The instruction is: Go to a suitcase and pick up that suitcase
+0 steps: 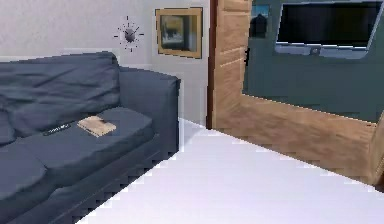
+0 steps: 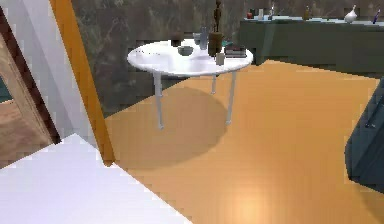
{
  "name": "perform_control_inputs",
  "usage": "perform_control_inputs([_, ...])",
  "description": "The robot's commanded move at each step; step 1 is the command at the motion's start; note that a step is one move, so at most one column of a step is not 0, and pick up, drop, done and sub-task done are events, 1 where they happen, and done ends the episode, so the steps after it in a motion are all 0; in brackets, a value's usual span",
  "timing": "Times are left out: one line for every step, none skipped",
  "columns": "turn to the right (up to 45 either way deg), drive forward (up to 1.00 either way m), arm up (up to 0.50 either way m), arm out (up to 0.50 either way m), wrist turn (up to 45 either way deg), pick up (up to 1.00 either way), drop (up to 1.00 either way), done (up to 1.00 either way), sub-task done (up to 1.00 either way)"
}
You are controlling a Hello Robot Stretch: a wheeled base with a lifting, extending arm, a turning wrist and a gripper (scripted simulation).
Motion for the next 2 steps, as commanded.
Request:
perform_control_inputs([36.0, 0.00, 0.00, 0.00, 0.0, 0.00, 0.00, 0.00, 0.00])
perform_control_inputs([0.0, 0.20, 0.00, 0.00, 0.0, 0.00, 0.00, 0.00, 0.00])
